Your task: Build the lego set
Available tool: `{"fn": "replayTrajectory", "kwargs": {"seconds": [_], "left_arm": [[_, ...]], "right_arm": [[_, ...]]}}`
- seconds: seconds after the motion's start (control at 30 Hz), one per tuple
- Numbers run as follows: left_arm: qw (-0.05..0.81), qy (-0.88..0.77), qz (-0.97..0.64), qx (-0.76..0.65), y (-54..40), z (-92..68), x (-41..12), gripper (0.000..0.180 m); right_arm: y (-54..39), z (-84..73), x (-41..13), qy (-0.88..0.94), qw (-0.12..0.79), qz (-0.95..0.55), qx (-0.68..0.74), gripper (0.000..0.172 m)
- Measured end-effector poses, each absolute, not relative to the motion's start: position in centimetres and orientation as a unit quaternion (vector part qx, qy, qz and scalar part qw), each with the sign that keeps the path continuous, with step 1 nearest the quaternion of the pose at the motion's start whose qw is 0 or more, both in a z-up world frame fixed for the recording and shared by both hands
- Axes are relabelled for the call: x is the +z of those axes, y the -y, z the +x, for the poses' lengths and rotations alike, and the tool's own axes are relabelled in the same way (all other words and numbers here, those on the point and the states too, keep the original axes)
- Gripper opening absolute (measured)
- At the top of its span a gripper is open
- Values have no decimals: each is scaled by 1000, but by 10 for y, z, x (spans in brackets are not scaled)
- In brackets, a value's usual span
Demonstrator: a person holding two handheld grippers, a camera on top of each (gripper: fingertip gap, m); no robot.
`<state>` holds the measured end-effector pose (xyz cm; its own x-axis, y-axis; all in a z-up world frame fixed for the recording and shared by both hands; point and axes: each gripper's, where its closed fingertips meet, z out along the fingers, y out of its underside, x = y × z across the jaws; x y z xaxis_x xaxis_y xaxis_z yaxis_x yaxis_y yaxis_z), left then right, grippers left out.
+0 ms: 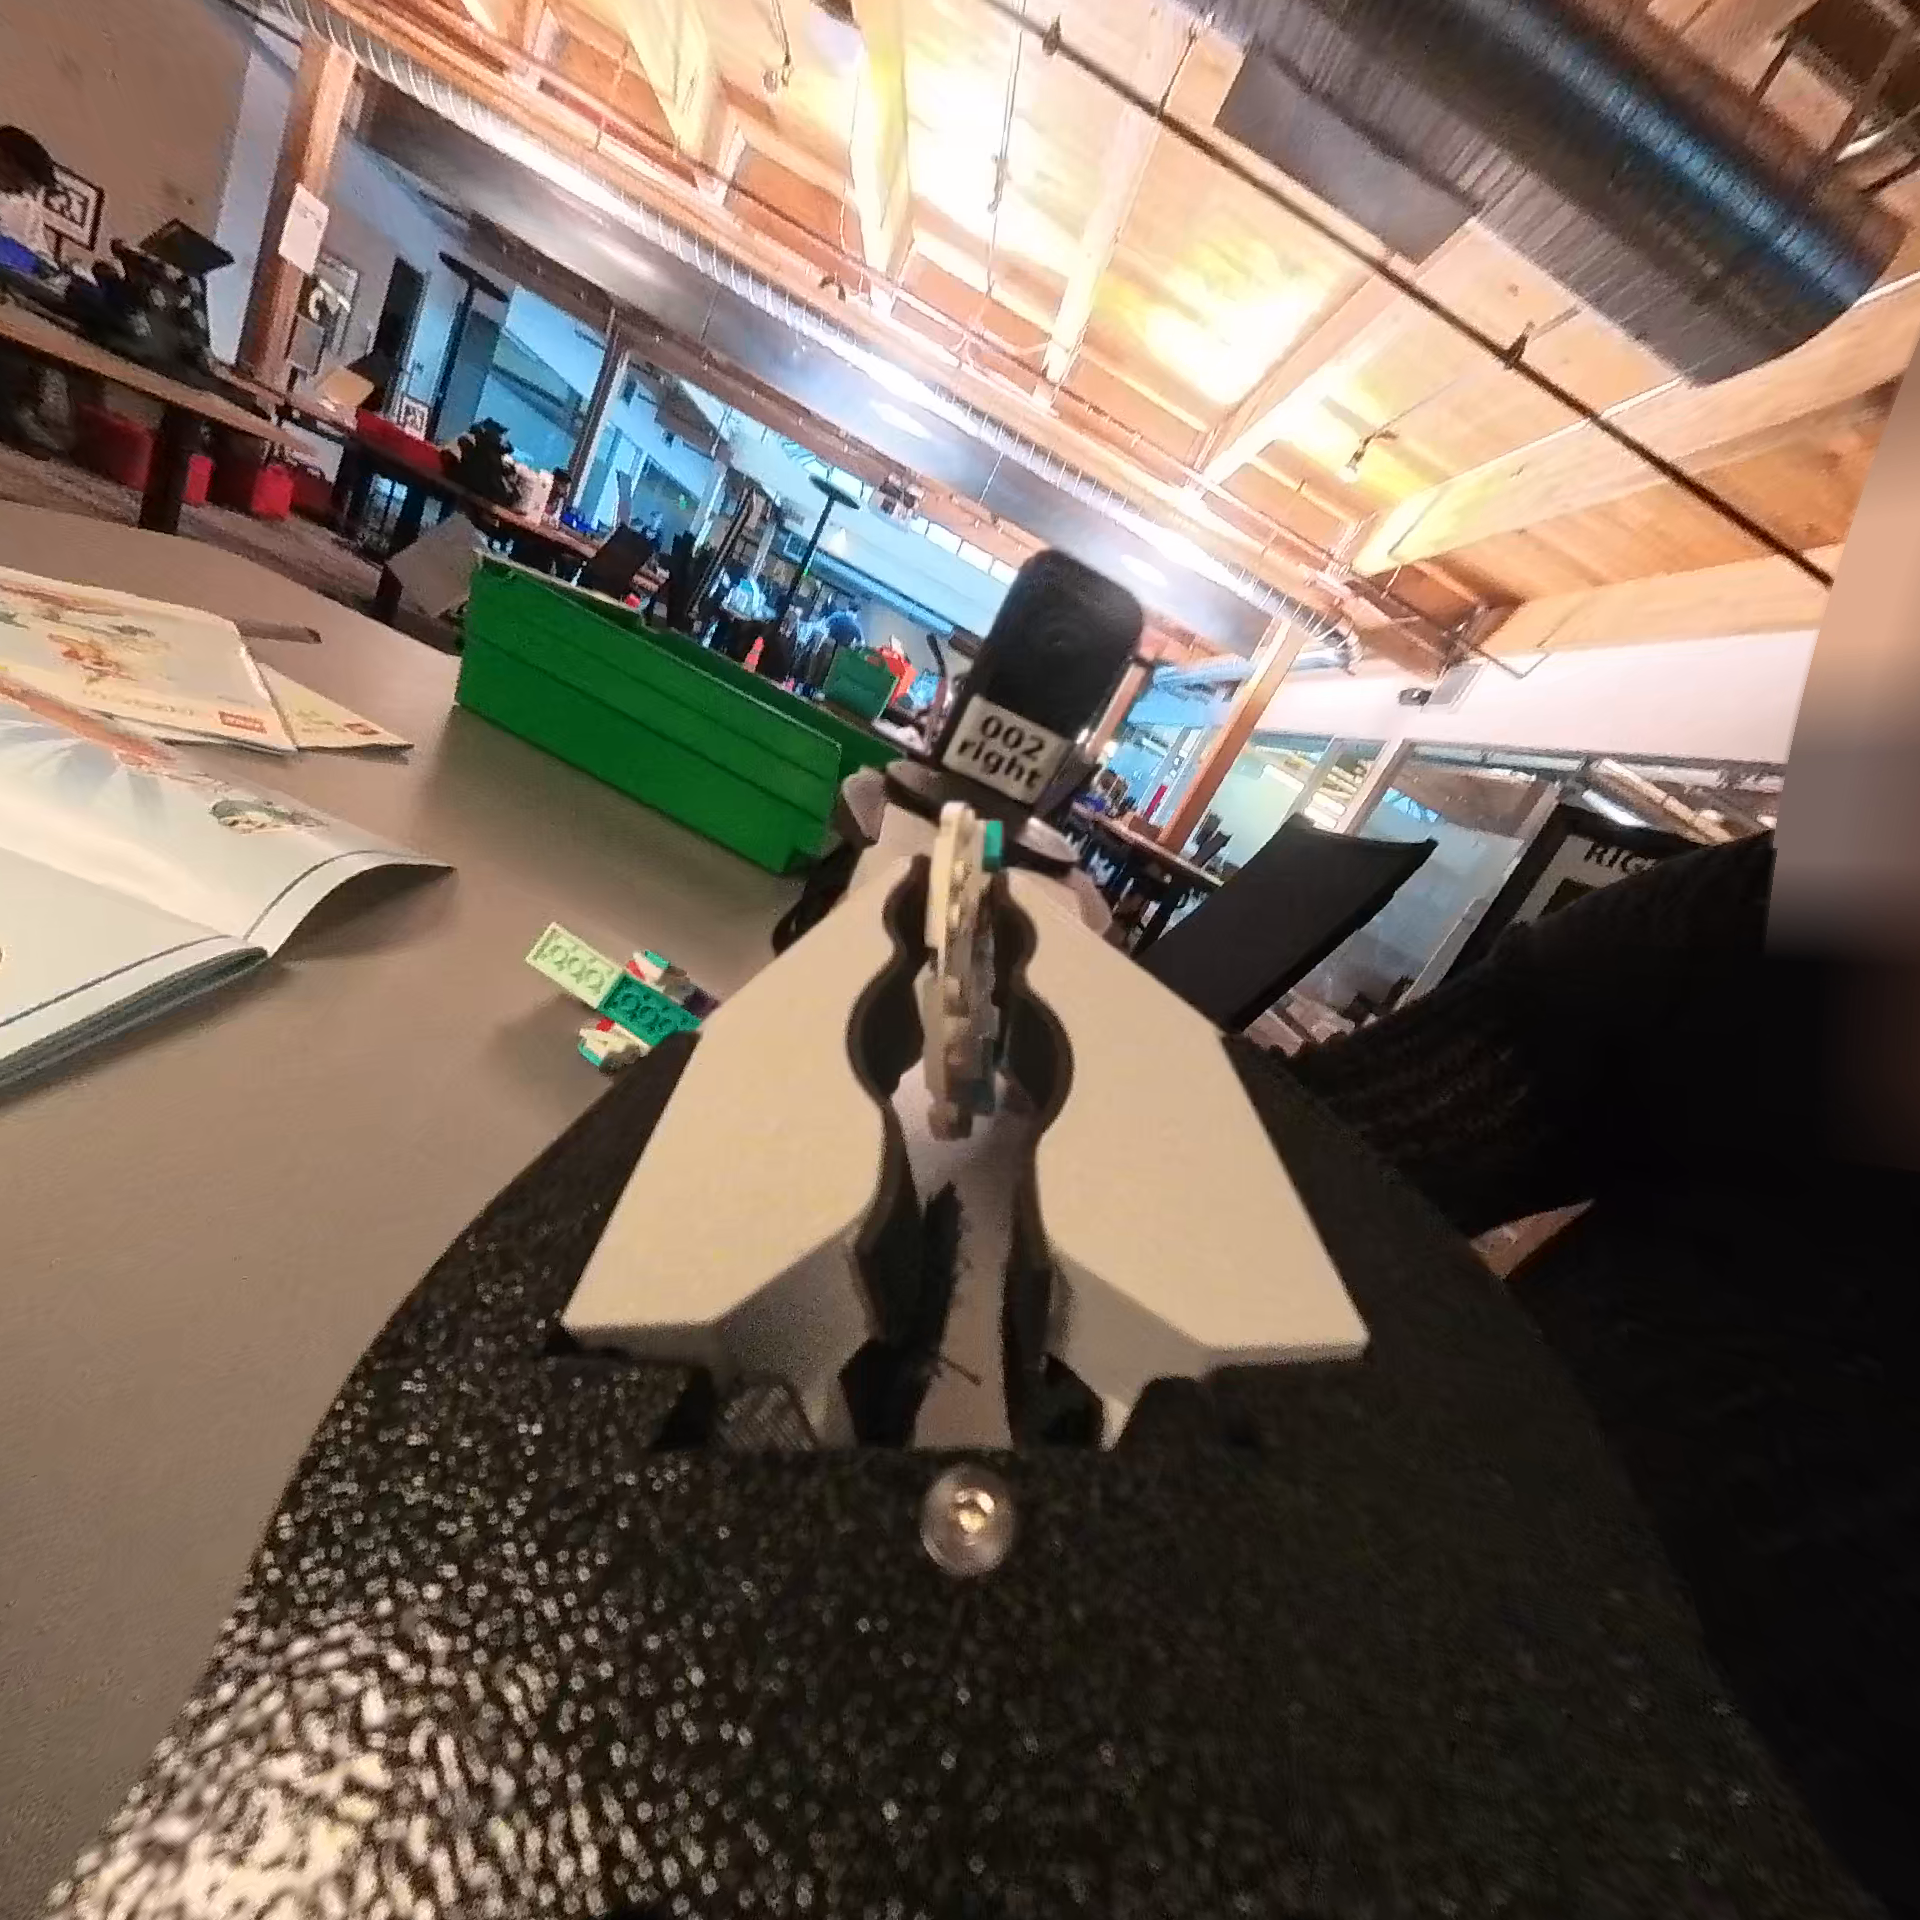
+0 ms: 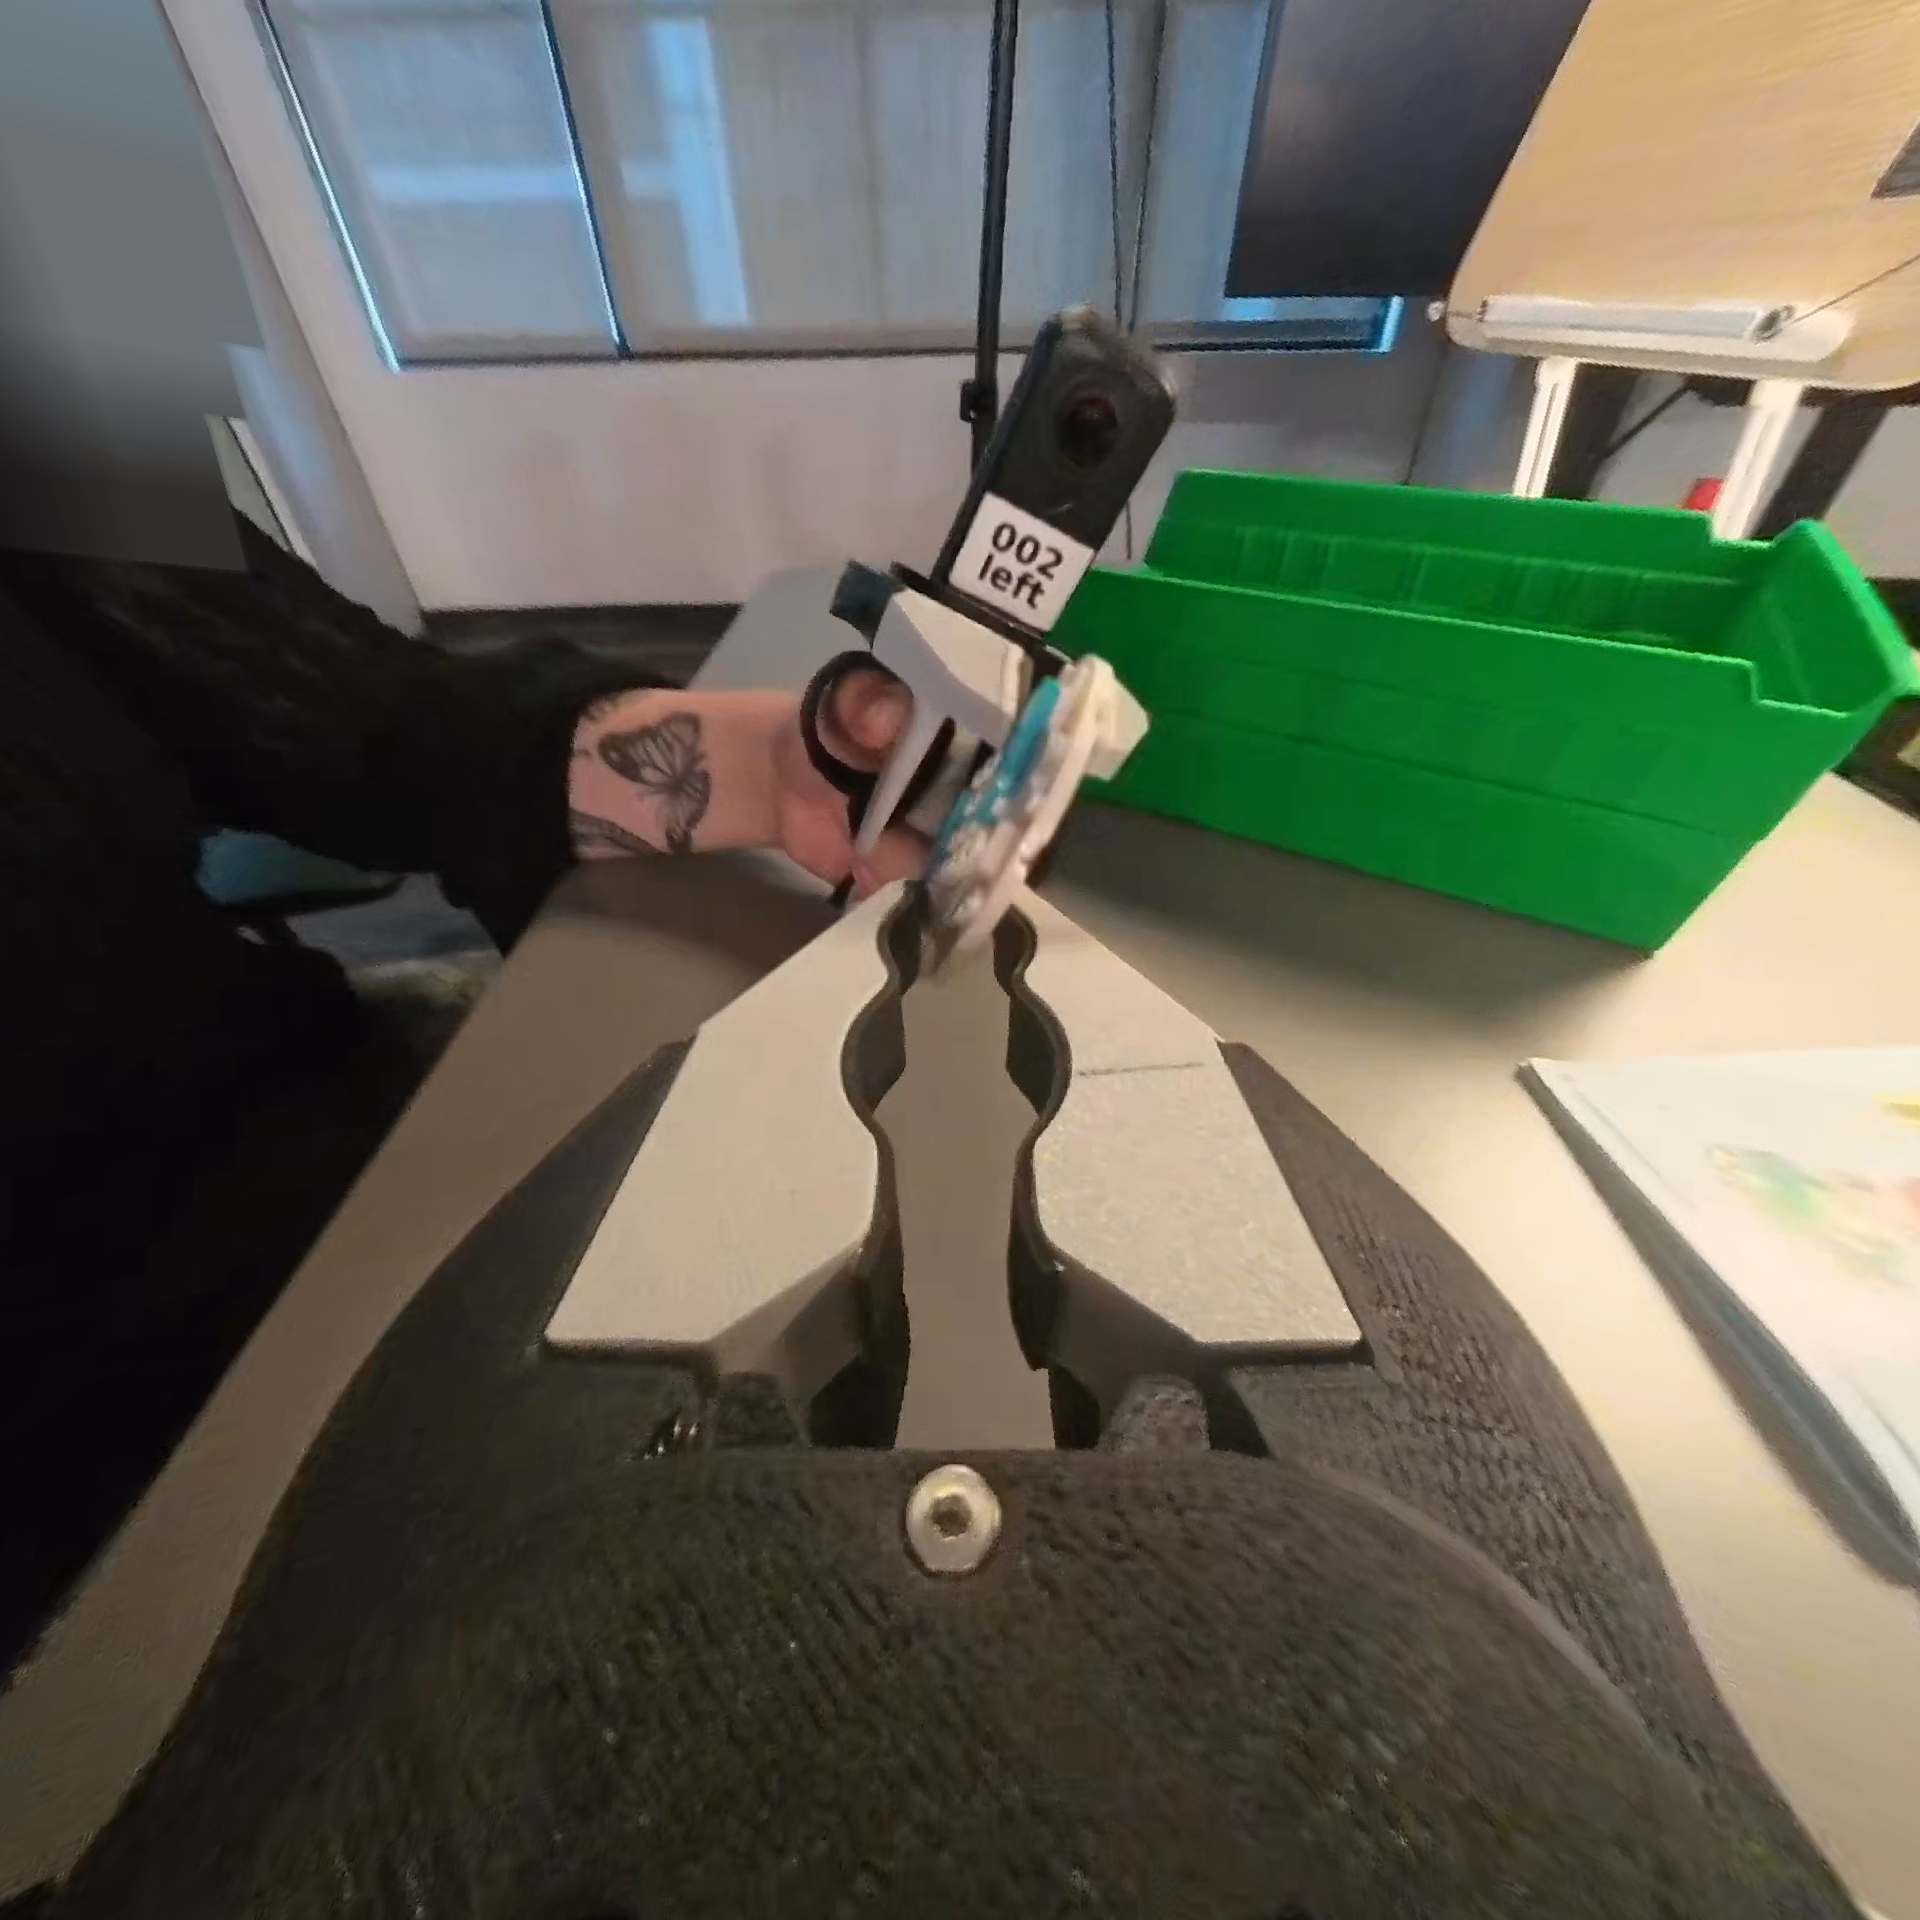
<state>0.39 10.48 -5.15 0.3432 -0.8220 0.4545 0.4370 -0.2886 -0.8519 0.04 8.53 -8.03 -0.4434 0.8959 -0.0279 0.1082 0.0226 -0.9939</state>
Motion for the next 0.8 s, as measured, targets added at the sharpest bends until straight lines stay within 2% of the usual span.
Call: {"fn": "replayTrajectory", "kwargs": {"seconds": [0.23, 0.57, 0.63, 0.7, 0.8], "left_arm": [[596, -136, -583, -536, -112, -9, -48, 8], [615, -150, -606, -482, -117, -13, -55, 10], [629, -162, -596, -472, -114, -12, -52, 12], [637, -183, -590, -460, -110, -7, -50, 22], [639, -211, -595, -440, -107, 1, -53, 21]], "right_arm": [[-99, 2, -69, 565, 313, -433, 628, 7], [-117, 5, -55, 530, 364, -444, 624, 6], [-113, 6, -52, 526, 351, -440, 638, 6], [-109, 8, -50, 523, 328, -435, 656, 6], [-103, 12, -47, 514, 291, -429, 683, 6]]}}
